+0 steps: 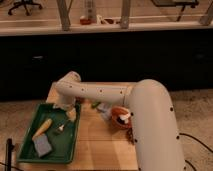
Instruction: Place fork in table surface
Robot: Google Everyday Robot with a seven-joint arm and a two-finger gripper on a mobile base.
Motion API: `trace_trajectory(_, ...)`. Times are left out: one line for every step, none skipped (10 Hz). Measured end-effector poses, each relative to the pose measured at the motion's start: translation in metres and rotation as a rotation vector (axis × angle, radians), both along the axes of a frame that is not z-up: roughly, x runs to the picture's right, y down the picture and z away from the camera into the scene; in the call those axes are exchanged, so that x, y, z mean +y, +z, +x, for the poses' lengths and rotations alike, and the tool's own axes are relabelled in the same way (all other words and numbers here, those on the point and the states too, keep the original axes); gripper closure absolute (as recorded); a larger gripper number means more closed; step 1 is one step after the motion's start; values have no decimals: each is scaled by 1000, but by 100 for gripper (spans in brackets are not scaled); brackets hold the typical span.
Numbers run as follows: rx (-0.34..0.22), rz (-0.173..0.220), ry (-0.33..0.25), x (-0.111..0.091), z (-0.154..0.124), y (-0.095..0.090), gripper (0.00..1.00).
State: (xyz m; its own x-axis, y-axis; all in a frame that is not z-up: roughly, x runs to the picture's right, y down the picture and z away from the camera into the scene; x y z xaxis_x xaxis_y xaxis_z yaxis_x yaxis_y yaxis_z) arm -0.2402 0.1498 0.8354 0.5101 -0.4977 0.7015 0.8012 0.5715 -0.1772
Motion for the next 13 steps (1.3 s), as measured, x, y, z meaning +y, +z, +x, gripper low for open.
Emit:
trace_trajectory(0, -10, 5, 5, 1, 3, 20)
trace_trajectory(0, -18, 11, 9, 2, 5, 20)
trace_trajectory(-2, -26, 15, 13, 1, 7, 20)
trace_trajectory(-4, -33, 18, 17, 0, 9, 20)
trace_trajectory(-5, -39, 24, 20, 0, 11, 20)
trace_trajectory(-5, -43, 27, 22, 0, 12, 20)
trace_trajectory(-6, -48, 33, 25, 0, 14, 20)
trace_trajectory(-5, -53, 38, 27, 0, 17, 20)
trace_trajectory(-1, -60, 42, 29, -1, 20, 20)
trace_trajectory(1, -64, 45, 31, -1, 21, 20)
trace_trajectory(3, -68, 50, 31, 0, 23, 20)
trace_trajectory(7, -74, 56, 33, 0, 25, 22)
trace_trajectory(9, -80, 63, 35, 0, 28, 28)
